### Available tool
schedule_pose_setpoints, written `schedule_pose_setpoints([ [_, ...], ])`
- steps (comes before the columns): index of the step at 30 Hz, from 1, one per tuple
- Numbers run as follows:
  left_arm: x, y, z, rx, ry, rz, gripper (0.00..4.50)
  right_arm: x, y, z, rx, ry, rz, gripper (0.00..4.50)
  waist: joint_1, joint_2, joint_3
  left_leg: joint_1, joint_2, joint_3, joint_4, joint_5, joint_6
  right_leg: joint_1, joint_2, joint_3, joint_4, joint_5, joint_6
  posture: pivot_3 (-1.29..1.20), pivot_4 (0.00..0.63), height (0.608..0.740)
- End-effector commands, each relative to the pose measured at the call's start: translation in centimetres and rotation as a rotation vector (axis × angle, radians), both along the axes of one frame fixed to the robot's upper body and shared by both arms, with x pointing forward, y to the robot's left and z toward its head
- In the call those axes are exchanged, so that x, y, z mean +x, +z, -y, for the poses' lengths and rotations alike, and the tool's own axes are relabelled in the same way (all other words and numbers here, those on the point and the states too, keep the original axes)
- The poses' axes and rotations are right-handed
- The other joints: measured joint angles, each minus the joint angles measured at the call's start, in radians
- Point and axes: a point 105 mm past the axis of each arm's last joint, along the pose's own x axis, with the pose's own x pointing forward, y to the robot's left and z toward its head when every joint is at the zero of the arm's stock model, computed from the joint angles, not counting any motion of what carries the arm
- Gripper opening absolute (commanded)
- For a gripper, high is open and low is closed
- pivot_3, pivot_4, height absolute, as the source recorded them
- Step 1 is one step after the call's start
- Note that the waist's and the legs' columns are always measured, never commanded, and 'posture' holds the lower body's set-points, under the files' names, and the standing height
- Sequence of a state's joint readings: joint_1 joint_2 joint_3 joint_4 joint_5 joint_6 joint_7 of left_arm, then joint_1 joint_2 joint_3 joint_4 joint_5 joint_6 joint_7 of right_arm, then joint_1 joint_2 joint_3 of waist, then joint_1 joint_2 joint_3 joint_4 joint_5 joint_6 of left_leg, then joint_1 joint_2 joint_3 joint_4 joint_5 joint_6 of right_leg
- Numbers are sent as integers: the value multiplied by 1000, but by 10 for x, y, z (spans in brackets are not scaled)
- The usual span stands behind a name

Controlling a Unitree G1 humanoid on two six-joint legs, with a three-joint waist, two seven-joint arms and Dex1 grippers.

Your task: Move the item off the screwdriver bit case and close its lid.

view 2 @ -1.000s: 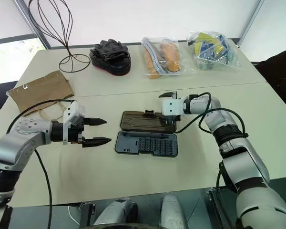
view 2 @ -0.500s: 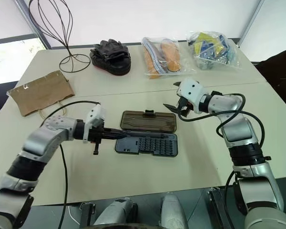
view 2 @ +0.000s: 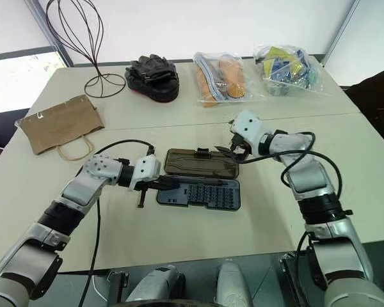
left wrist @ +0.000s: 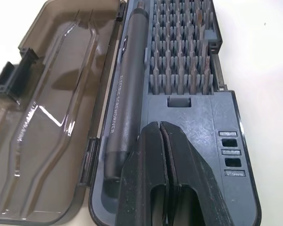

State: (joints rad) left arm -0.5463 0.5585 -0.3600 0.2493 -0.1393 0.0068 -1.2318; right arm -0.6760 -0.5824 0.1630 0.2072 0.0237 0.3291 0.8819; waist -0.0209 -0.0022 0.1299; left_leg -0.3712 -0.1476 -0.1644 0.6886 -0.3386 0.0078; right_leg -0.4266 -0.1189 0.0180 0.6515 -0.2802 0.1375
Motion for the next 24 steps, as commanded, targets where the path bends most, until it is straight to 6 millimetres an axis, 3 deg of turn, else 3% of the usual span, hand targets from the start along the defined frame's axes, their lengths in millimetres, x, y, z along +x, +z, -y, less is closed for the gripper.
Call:
schedule_pose_setpoints([
  [1,-9,-37,-21,129,57,-105,38,6,4,-6,1,42,-45,4500,1,0,0,0,0,0,0,0,0,0,0,0,0,0,0,0,150,740],
  [8,-15,-42,-25,126,83,-121,38,8,-25,-10,-44,124,-230,4500,1,1,-1,0,0,0,0,0,0,0,0,0,0,0,0,0,150,740],
  [11,-18,-43,-24,115,97,-129,0,13,-36,-6,-72,112,-273,3674,1,2,-2,0,0,0,0,0,0,0,0,0,0,0,0,0,150,740],
  [18,-22,-48,-22,89,131,-153,0,17,-59,-12,-89,128,-372,78,0,3,-12,2,0,-1,-1,0,0,1,0,0,1,0,0,0,150,740],
  [24,-32,-53,-22,34,173,-235,0,13,-74,-13,-179,185,-363,27,-1,5,-22,18,1,-1,-9,0,0,14,1,1,-2,0,0,0,150,740],
])
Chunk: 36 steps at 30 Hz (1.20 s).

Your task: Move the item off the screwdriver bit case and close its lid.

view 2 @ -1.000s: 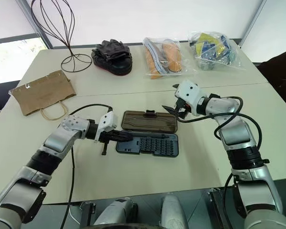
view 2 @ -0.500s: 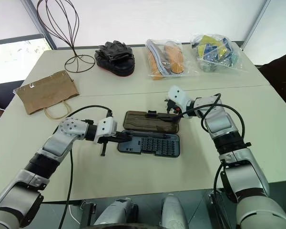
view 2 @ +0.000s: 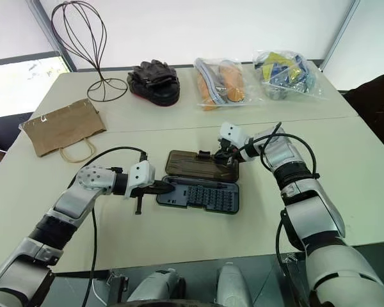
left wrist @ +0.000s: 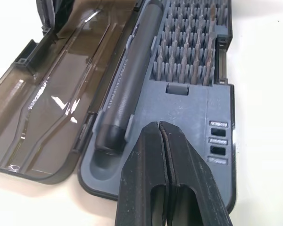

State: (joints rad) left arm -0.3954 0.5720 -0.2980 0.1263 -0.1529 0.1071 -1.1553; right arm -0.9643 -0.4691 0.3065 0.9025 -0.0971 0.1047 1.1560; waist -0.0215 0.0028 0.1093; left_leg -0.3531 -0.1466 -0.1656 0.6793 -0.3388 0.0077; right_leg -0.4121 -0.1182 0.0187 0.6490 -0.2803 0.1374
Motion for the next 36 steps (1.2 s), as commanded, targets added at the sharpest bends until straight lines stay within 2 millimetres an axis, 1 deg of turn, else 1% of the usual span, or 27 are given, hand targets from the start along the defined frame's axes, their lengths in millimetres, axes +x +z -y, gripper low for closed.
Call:
schedule_pose_setpoints([
  [1,-20,-39,-10,64,38,-181,0,-3,-18,-5,-46,37,14,27,-1,0,-2,0,0,0,0,0,0,0,0,0,0,0,0,0,150,740],
  [3,-22,-41,-12,64,50,-192,0,2,-13,-5,-63,45,93,27,-2,0,-5,1,0,-1,0,0,0,0,0,0,0,0,0,0,150,740],
  [5,-23,-42,-13,54,71,-205,0,13,3,-6,-76,42,251,27,-4,0,-5,2,0,0,0,0,0,2,0,0,0,0,0,0,150,740],
  [7,-19,-41,-14,43,103,-203,0,22,37,-4,-100,40,481,27,-6,0,-4,4,0,0,1,0,0,4,0,1,0,0,0,0,150,740],
  [9,-16,-40,-14,40,120,-199,0,21,58,-3,-102,47,612,27,-3,1,-4,3,0,0,3,0,-1,3,1,1,0,0,0,0,150,740],
  [12,-15,-39,-13,28,121,-204,0,8,76,-5,-53,42,705,27,5,2,-4,2,0,0,3,1,-2,2,1,1,1,0,0,0,150,740],
  [14,-16,-37,-10,0,115,-227,0,-3,81,-7,-47,41,748,27,12,2,-4,0,0,0,3,1,-2,1,1,2,1,0,0,0,150,740],
  [18,-18,-34,-8,-28,115,-256,0,-23,78,-14,-67,68,816,27,11,2,-3,-3,0,-1,3,1,-2,-2,1,1,1,0,0,0,150,740],
  [22,-16,-25,-6,-86,143,-280,0,-34,78,-21,-85,93,881,27,10,2,-3,-3,0,-1,2,1,-2,-2,1,1,0,0,0,0,150,740],
  [23,-14,-13,-2,-172,166,-315,0,-36,79,-23,-92,101,902,27,10,2,-2,-3,0,-1,2,1,-2,-2,1,1,0,0,0,0,150,740],
  [25,-13,17,4,-371,194,-428,0,-37,79,-23,-104,108,929,27,9,3,2,-4,0,-1,2,1,-2,-2,1,2,0,0,0,0,150,740],
  [26,-15,26,6,-423,191,-466,0,-37,79,-23,-108,108,938,27,8,2,4,-5,0,0,2,1,-2,-4,1,2,1,0,0,0,150,740],
  [28,-32,64,2,-578,114,-584,0,-35,76,-19,-138,116,953,27,4,-1,7,-10,0,0,3,1,-2,-10,1,2,3,0,0,0,150,740],
  [29,-38,77,-1,-620,89,-611,0,-34,75,-17,-149,119,957,27,2,-1,8,-15,1,-1,4,1,-2,-16,1,3,5,0,0,0,150,740],
  [30,-42,84,-3,-643,78,-628,0,-34,74,-16,-155,122,960,27,0,-1,8,-20,1,-1,5,2,-3,-20,2,2,6,0,0,0,150,740],
  [32,-36,99,-10,-682,128,-578,0,-36,75,-15,-149,121,960,27,1,0,9,-20,1,0,4,2,-3,-22,1,2,7,0,0,0,150,740],
  [34,-19,114,-21,-743,217,-502,0,-38,76,-15,-154,139,970,27,5,0,9,-20,1,0,4,2,-3,-21,1,2,5,0,0,0,150,740],
  [35,-14,118,-24,-759,243,-485,0,-38,76,-15,-155,142,973,27,5,-1,10,-20,1,0,5,2,-3,-20,1,1,4,0,0,0,150,740],
  [36,3,122,-32,-769,331,-408,0,-38,76,-16,-154,149,979,27,7,0,10,-20,1,0,5,2,-4,-20,1,1,4,0,0,0,150,740],
])
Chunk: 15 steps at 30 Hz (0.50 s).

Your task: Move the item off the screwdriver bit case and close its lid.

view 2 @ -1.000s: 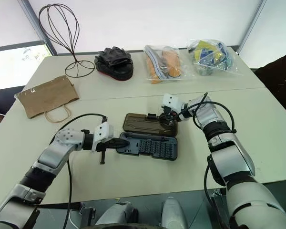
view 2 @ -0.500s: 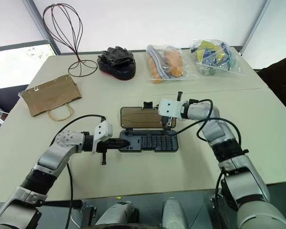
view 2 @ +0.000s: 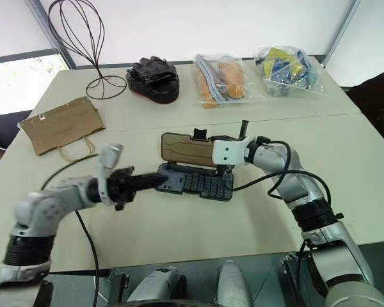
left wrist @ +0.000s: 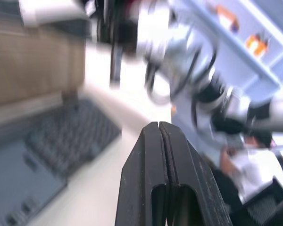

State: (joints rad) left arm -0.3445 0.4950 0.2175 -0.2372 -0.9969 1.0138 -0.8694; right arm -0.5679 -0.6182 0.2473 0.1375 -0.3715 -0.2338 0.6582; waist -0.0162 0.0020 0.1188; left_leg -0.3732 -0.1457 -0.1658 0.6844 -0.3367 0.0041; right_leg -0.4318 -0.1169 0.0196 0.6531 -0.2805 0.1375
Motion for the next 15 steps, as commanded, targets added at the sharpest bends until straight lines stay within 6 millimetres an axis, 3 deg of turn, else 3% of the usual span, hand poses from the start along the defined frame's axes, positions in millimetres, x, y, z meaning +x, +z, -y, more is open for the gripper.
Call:
schedule_pose_setpoints([
  [1,43,17,-24,32,273,103,0,-2,18,-2,16,31,75,27,3,0,0,0,0,0,0,0,0,1,0,0,0,0,0,0,150,740],
  [5,106,-2,-51,242,592,180,0,-3,18,-5,4,57,88,27,4,0,1,1,-1,0,0,1,-1,3,0,-3,-4,0,0,0,150,740],
  [8,132,-26,-54,406,657,220,0,-4,19,-7,8,65,93,27,1,0,1,1,-1,1,-1,1,-1,2,-1,-3,-4,0,0,0,150,740],
  [12,135,-61,-22,524,444,247,0,-5,18,-9,14,70,89,27,0,-1,1,-1,-2,0,-2,1,-1,0,-1,-4,-4,0,0,0,150,740],
  [15,128,-69,2,458,275,227,0,-7,17,-10,15,75,85,27,-2,-2,2,-1,-2,0,-2,1,-1,0,-1,-4,-4,0,0,0,150,740],
])
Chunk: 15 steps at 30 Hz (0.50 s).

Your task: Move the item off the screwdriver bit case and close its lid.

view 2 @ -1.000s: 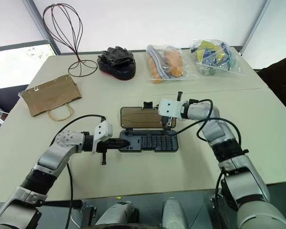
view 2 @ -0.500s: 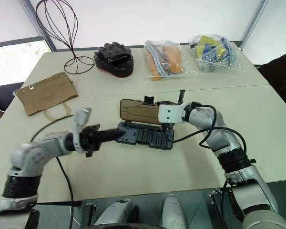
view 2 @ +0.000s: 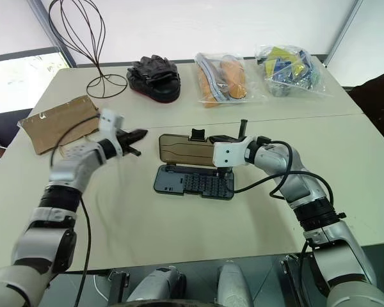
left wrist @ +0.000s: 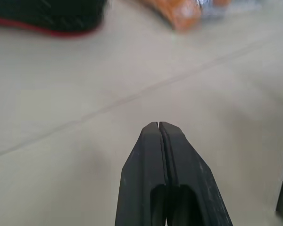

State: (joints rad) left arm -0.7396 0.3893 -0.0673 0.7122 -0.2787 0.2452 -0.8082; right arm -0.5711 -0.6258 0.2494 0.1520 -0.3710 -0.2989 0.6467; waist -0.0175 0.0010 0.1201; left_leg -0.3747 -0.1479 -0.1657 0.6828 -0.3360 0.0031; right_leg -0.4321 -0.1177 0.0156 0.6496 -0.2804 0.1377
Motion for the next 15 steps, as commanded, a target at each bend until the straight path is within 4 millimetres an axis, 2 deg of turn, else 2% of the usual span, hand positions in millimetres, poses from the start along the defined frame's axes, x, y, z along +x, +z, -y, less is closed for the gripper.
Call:
schedule_pose_setpoints([
  [1,-3,14,23,-81,-185,14,0,-5,13,-8,20,38,48,27,0,-1,1,0,0,0,0,0,0,0,0,0,0,0,0,0,150,740],
  [3,-3,17,28,-141,-225,-6,0,-5,12,-10,22,43,41,27,-2,-2,1,-1,0,0,0,0,0,-1,0,0,1,0,0,0,150,740],
  [6,-1,26,28,-241,-241,-48,0,-10,11,-14,39,73,0,892,-3,-2,1,-1,0,0,1,0,0,-1,0,0,2,0,0,0,150,740],
  [9,-1,28,26,-255,-254,-54,0,-13,15,-15,30,84,9,2280,-4,-2,1,-1,0,0,1,0,0,-2,0,0,2,0,0,0,150,740],
  [13,-7,28,27,-255,-307,-73,0,-13,26,-5,-4,29,44,4432,-2,-2,1,-1,0,0,1,0,0,-3,0,0,4,0,0,0,150,740],
  [15,-11,28,27,-248,-332,-82,0,-16,38,8,11,-32,15,4483,0,-2,1,-1,-1,-1,2,0,0,-3,0,0,4,0,0,0,150,740],
])
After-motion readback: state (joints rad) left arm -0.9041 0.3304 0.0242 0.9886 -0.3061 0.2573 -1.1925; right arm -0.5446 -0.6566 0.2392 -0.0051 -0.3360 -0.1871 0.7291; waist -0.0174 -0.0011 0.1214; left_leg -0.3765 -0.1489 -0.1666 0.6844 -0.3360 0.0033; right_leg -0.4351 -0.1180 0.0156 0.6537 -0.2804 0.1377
